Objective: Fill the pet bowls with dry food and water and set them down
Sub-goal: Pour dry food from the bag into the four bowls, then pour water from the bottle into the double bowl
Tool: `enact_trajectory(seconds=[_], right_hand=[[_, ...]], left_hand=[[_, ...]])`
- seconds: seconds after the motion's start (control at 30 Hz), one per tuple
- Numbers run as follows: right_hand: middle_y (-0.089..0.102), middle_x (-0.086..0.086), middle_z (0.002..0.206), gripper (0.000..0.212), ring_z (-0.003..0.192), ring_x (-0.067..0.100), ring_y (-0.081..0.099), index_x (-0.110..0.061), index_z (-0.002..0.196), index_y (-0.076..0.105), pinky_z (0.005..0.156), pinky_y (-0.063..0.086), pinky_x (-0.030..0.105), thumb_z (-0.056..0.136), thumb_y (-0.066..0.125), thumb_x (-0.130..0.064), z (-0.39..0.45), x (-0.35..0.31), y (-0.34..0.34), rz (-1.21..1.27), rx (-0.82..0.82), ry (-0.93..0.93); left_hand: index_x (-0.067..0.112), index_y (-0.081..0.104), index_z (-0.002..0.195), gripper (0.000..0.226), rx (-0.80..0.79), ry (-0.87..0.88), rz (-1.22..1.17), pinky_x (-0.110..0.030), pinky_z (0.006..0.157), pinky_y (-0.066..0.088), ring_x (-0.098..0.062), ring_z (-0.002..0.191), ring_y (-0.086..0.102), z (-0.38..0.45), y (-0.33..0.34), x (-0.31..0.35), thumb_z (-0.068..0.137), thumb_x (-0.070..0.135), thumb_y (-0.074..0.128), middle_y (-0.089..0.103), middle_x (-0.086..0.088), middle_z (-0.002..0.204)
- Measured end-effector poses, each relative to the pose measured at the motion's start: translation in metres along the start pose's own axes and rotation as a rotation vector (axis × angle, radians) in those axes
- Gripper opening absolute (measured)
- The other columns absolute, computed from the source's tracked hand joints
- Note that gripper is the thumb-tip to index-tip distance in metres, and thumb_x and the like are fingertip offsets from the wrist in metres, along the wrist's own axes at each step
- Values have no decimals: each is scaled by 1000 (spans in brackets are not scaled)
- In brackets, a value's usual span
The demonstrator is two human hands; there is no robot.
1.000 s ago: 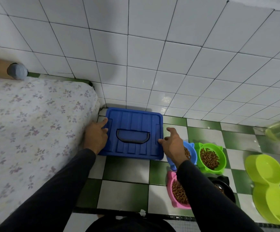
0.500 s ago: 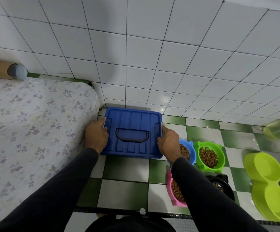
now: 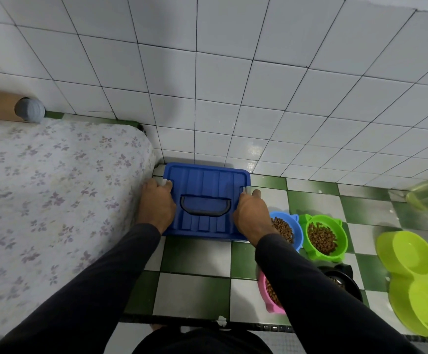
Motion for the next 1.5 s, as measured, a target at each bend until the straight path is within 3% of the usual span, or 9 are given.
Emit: enact_trajectory(seconds=[0.13, 0.27, 0.5, 0.67, 0.73, 0.87, 1.07, 1.2, 1.5], right_hand=[[47, 21, 129, 47, 108, 28, 59, -3, 136, 45, 95, 53, 35, 95, 63, -19, -2, 0, 4, -18, -24, -6], [46, 22, 131, 55, 103, 28, 62, -1, 144, 36, 94, 55, 35, 96, 60, -13, -5, -1, 6, 9, -5, -2], [43, 17, 140, 60, 124, 34, 49, -11, 150, 35, 103, 49, 43, 95, 57, -18, -17, 4, -3, 29, -13, -46], [43, 17, 148, 51, 134, 35, 42, -14, 142, 43, 113, 39, 47, 95, 57, -28, -37, 28, -24, -23, 40, -68], [45, 17, 147, 47, 132, 36, 45, -14, 138, 48, 112, 38, 47, 95, 56, -31, -49, 43, -37, -25, 83, -40], [59, 12, 123, 35, 115, 35, 55, -15, 118, 60, 99, 44, 43, 92, 54, -37, -75, 81, -65, -83, 163, 29], [61, 10, 125, 39, 118, 34, 56, -19, 125, 59, 99, 43, 42, 90, 57, -36, -122, 160, -95, -32, 200, 192], [59, 12, 129, 46, 119, 35, 54, -19, 133, 53, 102, 41, 47, 90, 55, -38, -152, 210, -107, -14, 239, 281], [55, 12, 128, 43, 121, 36, 50, -18, 130, 52, 106, 36, 52, 92, 56, -37, -228, 327, -116, 68, 235, 498]], left_hand=[[5, 45, 151, 59, -36, -33, -98, -33, 92, 44, -31, 110, 50, -7, 2, 7, 95, 7, 61, 50, -21, 126], [1, 35, 156, 56, -66, -74, -218, -30, 90, 43, -30, 111, 51, -12, 7, 12, 103, 13, 50, 46, -21, 135], [6, 40, 152, 57, -110, -27, -209, -40, 111, 41, -34, 133, 45, -11, 10, 13, 102, 29, 58, 38, -22, 150], [10, 45, 152, 57, -184, 97, -116, -47, 126, 23, -37, 154, 20, -10, 9, 35, 102, 33, 58, 24, -20, 166], [11, 48, 151, 56, -218, 164, -109, -48, 125, 25, -37, 151, 27, -10, 7, 56, 101, 34, 60, 34, -18, 162], [12, 55, 145, 51, -326, 334, -122, -43, 116, 38, -29, 136, 46, -16, 7, 112, 99, 32, 64, 52, -12, 148], [19, 54, 144, 49, -471, 553, -14, -48, 105, 47, -31, 124, 54, -32, 12, 209, 100, 43, 59, 55, -10, 140], [24, 43, 155, 61, -455, 656, 42, -48, 113, 41, -32, 139, 44, -50, 12, 271, 100, 47, 58, 44, -8, 154], [27, 50, 149, 57, -494, 865, 126, -41, 110, 44, -28, 135, 51, -104, 40, 398, 98, 49, 61, 53, -7, 147]])
Point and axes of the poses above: each hand's wrist, its own z-axis towards the middle knuckle, its own y-axis out of the palm, x = y × z, the point moved 7 cm from there along z, towards the middle knuckle
